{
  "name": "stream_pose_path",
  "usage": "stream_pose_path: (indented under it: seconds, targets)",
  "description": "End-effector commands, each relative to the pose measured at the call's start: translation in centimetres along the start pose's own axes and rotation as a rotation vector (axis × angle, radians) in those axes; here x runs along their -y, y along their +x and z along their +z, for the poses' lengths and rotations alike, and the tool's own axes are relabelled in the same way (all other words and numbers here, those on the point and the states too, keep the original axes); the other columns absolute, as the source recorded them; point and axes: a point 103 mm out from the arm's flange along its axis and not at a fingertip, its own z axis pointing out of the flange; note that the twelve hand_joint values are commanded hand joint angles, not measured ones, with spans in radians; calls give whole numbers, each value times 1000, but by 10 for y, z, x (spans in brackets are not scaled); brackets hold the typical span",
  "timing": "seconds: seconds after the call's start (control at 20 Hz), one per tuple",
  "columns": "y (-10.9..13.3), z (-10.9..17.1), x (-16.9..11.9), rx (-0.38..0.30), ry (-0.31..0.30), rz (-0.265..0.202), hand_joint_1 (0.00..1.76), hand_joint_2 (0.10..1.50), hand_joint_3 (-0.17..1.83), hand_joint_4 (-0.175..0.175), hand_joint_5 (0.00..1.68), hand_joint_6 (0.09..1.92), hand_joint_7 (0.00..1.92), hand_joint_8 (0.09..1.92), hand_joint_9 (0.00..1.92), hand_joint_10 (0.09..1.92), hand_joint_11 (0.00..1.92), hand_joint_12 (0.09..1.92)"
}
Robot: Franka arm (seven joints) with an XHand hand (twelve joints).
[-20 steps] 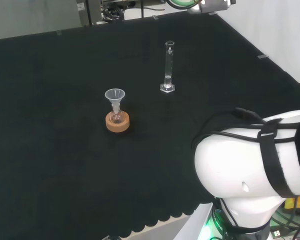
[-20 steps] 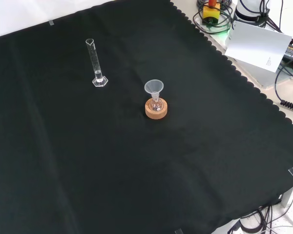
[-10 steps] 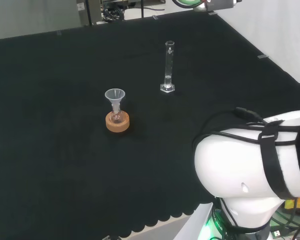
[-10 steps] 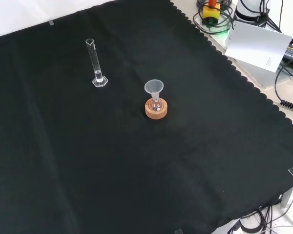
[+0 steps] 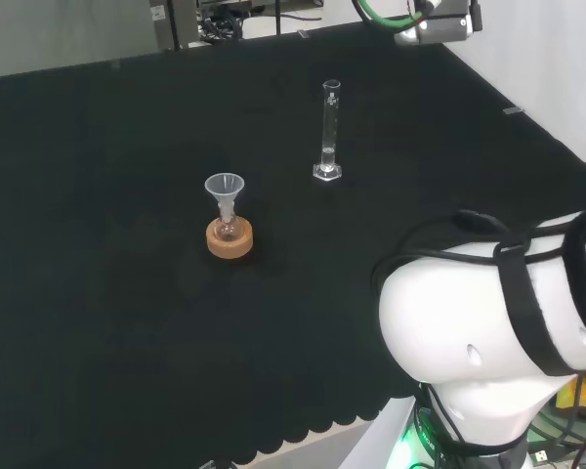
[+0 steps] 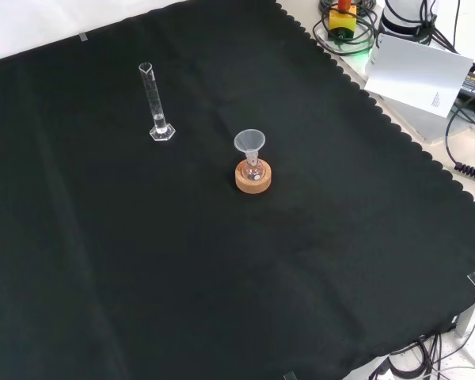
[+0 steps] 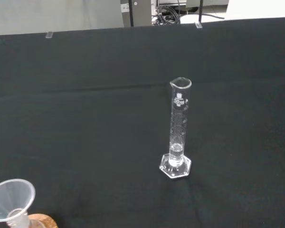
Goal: Pick up the graduated cylinder.
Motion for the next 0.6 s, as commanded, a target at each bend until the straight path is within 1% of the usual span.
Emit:
stream_pose_path:
  seconds: [0.05, 0.15, 0.25, 0.35, 0.5, 0.6]
  targets:
    - [-19, 26, -24, -36, 4, 9, 122, 1378, 25, -31, 231, 87, 0, 410, 135, 683, 0, 1401]
    - [-23, 35, -37, -64, -1, 14, 131, 1375, 24, -33, 233, 87, 0, 415, 136, 686, 0, 1402]
    - [-26, 46, -55, -74, 16, 19, 140, 1373, 23, -34, 235, 87, 0, 420, 137, 688, 1, 1403]
    - [-29, 56, -74, -99, 27, 25, 148, 1369, 21, -35, 236, 87, 0, 425, 137, 689, 1, 1403]
    - [-32, 73, -99, -124, 21, 21, 169, 1356, 15, -37, 237, 87, 0, 435, 139, 692, 1, 1404]
    - [-36, 84, -113, -140, 14, 27, 187, 1345, 10, -40, 239, 87, 0, 454, 144, 696, 1, 1404]
